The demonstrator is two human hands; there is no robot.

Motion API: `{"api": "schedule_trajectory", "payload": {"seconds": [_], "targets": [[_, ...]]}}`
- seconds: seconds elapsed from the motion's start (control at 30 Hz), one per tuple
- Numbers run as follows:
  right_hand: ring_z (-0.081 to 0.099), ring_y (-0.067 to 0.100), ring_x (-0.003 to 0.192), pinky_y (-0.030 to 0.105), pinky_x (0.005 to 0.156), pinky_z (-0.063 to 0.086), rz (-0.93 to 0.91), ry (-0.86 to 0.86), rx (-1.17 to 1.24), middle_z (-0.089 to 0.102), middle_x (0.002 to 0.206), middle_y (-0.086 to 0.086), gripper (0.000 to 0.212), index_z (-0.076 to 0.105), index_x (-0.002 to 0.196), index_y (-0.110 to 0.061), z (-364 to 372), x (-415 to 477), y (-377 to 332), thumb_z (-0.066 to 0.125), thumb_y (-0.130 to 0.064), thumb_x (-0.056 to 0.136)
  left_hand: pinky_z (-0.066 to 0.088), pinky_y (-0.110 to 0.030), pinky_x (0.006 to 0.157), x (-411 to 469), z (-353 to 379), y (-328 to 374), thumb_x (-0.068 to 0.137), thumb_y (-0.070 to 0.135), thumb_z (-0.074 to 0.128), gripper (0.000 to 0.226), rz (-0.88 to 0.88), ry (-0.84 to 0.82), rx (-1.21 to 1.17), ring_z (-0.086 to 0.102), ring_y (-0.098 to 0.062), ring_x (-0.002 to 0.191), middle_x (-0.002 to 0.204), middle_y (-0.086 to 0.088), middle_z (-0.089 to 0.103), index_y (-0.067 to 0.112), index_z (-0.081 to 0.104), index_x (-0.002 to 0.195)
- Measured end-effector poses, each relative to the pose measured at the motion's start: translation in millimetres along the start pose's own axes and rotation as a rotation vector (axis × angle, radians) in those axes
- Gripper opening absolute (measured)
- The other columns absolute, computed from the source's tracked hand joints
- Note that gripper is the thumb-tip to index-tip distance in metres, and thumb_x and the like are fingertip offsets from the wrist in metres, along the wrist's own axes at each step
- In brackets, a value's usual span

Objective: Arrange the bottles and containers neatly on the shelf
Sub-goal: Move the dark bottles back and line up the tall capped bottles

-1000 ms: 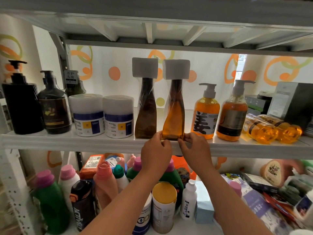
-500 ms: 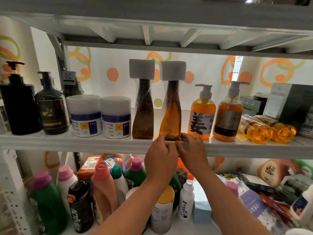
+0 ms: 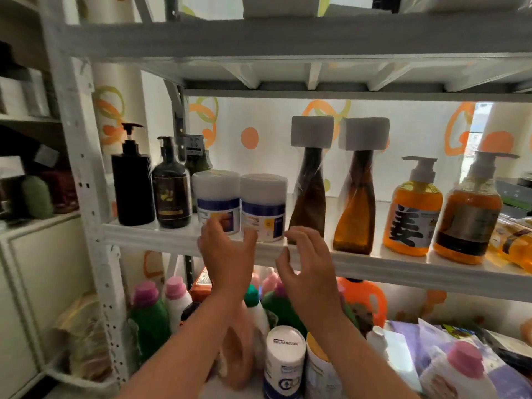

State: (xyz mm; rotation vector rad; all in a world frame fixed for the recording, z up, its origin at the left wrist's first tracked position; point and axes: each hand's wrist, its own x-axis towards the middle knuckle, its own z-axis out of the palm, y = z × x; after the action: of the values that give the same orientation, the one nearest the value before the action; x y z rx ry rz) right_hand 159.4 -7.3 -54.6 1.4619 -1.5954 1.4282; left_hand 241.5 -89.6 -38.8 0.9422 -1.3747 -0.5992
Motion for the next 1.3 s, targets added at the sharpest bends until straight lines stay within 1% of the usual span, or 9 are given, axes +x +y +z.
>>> {"api": "schedule_trajectory", "payload": {"seconds": [0.13,0.23,0.4,0.53,0.8,0.97,1.07,1.13,1.3], "targets": [[0.057,0.028,0.115,0.032,0.097,0.038,-0.096,-0.021,-0.125,0.058,0.125,0.012,0.045,0.057,0.117,-0.014,29.0,20.6,-16.6,0.074,-0.011,0.076,0.037,-0.034,0.093,37.4,-25.3,-18.5,0.071,0.032,0.077,0.073,-0.03,0.022,0.146,0.044,-0.024,0.119,0.127,-0.007,0.051,0.017,0.04,0.131],[0.055,0.036,0.118,0.042,0.096,0.042,-0.155,-0.03,-0.237,0.056,0.129,0.017,0.056,0.054,0.122,-0.012,38.7,50.4,-20.6,0.078,-0.011,0.071,0.04,-0.043,0.098,56.9,-28.1,-29.8,0.067,0.038,0.08,0.089,-0.062,-0.088,0.2,0.049,-0.028,0.121,0.131,-0.008,0.053,0.02,0.03,0.139],[0.05,0.032,0.122,0.045,0.104,0.039,-0.182,-0.239,-0.373,0.052,0.134,0.012,0.053,0.049,0.127,-0.015,50.6,82.1,-15.0,0.071,-0.02,0.079,0.035,-0.048,0.099,73.1,-16.8,-37.5,0.065,0.053,0.076,0.087,-0.124,-0.195,0.427,0.051,-0.031,0.12,0.13,-0.005,0.056,0.022,0.033,0.134],[0.054,0.03,0.115,0.043,0.101,0.044,-0.192,-0.21,-0.354,0.057,0.126,0.01,0.044,0.054,0.121,-0.013,56.5,86.3,-9.3,0.069,-0.017,0.08,0.03,-0.047,0.098,78.7,-12.8,-44.5,0.061,0.054,0.077,0.083,-0.099,-0.193,0.487,0.051,-0.03,0.118,0.125,-0.003,0.06,0.025,0.04,0.129],[0.055,0.03,0.111,0.043,0.097,0.046,-0.205,-0.166,-0.344,0.058,0.124,0.011,0.049,0.055,0.12,-0.012,61.1,83.3,-7.4,0.075,-0.014,0.075,0.033,-0.043,0.094,77.5,-16.3,-47.2,0.059,0.059,0.075,0.077,-0.038,-0.134,0.54,0.056,-0.027,0.111,0.116,-0.002,0.064,0.022,0.048,0.12],[0.05,0.035,0.123,0.047,0.105,0.034,-0.186,-0.095,-0.393,0.054,0.131,0.015,0.047,0.056,0.122,-0.013,65.5,74.2,-21.8,0.071,-0.016,0.078,0.039,-0.041,0.097,80.9,-31.7,-51.6,0.072,0.052,0.071,0.067,-0.01,-0.251,0.419,0.055,-0.023,0.116,0.125,0.001,0.061,0.026,0.045,0.129],[0.06,0.027,0.105,0.039,0.094,0.048,-0.305,-0.098,-0.205,0.065,0.111,0.012,0.03,0.065,0.104,-0.009,75.5,59.4,-47.7,0.071,-0.009,0.075,0.051,-0.035,0.084,88.0,-60.9,-61.7,0.079,0.041,0.067,0.049,-0.001,-0.169,0.218,0.062,-0.018,0.101,0.117,0.001,0.065,0.023,0.052,0.122],[0.061,0.02,0.096,0.03,0.085,0.052,-0.287,-0.247,-0.013,0.067,0.101,0.006,0.02,0.066,0.101,-0.009,89.3,48.3,-66.9,0.064,-0.007,0.08,0.051,-0.031,0.076,99.8,-82.7,-71.6,0.081,0.034,0.067,0.038,-0.021,-0.03,0.199,0.062,-0.018,0.094,0.108,-0.001,0.065,0.019,0.054,0.114],[0.051,0.02,0.114,0.019,0.089,0.038,-0.091,-0.495,0.18,0.056,0.124,0.007,0.032,0.057,0.121,-0.012,127.3,35.6,-88.3,0.049,-0.011,0.09,0.043,-0.033,0.083,146.8,-117.8,-98.3,0.078,0.039,0.072,0.069,-0.195,0.059,0.327,0.053,-0.028,0.114,0.132,-0.009,0.05,0.013,0.04,0.134]]}}
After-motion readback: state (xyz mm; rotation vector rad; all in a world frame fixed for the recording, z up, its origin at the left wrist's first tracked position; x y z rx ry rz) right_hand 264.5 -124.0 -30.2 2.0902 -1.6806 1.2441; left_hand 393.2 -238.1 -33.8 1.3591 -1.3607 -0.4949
